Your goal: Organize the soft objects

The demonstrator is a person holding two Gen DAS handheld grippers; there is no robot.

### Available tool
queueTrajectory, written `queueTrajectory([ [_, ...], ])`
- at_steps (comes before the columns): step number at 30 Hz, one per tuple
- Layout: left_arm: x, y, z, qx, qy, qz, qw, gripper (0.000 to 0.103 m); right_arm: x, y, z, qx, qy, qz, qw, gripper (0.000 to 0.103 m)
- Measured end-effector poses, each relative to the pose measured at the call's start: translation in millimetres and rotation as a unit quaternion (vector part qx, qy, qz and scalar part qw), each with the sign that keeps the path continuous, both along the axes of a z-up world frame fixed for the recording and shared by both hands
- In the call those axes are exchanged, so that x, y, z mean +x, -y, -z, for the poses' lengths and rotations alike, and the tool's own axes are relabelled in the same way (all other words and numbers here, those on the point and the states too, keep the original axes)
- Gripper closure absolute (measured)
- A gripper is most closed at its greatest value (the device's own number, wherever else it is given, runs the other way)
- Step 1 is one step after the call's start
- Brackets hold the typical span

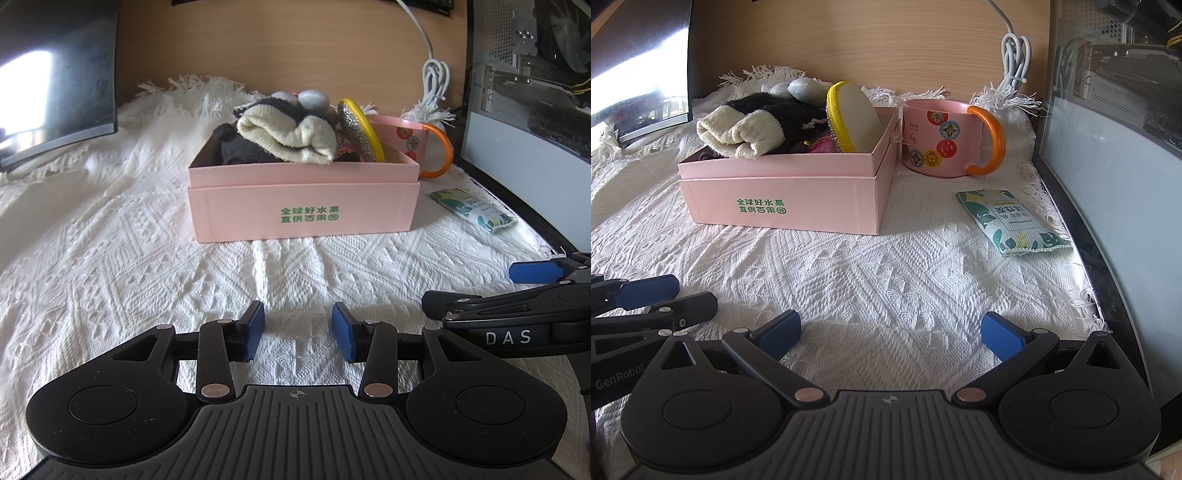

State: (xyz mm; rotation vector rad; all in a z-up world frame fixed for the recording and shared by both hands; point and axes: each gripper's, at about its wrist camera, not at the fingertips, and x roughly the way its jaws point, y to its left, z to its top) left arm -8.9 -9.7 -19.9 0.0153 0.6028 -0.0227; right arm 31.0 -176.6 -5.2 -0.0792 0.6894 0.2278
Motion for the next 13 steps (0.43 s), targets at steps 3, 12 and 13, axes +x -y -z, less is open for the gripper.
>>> queueTrajectory([
  [3, 0.2, 0.5, 0.0, 0.0, 0.0, -0.001, 1.0, 0.057, 0.1, 0.1, -0.2, 0.0, 0.0, 0.0, 1.0, 0.0],
  [12, 3.5, -0.4, 0.5, -0.001, -0.003, 0.004, 1.0, 0.057, 0.2, 0.3, -0.6, 0.0, 0.0, 0.0, 1.0, 0.0],
  [13, 3.8, -0.5, 0.6, -0.001, -0.004, 0.006, 1.0, 0.058, 0.3, 0.3, -0.6, 0.0, 0.0, 0.0, 1.0, 0.0],
])
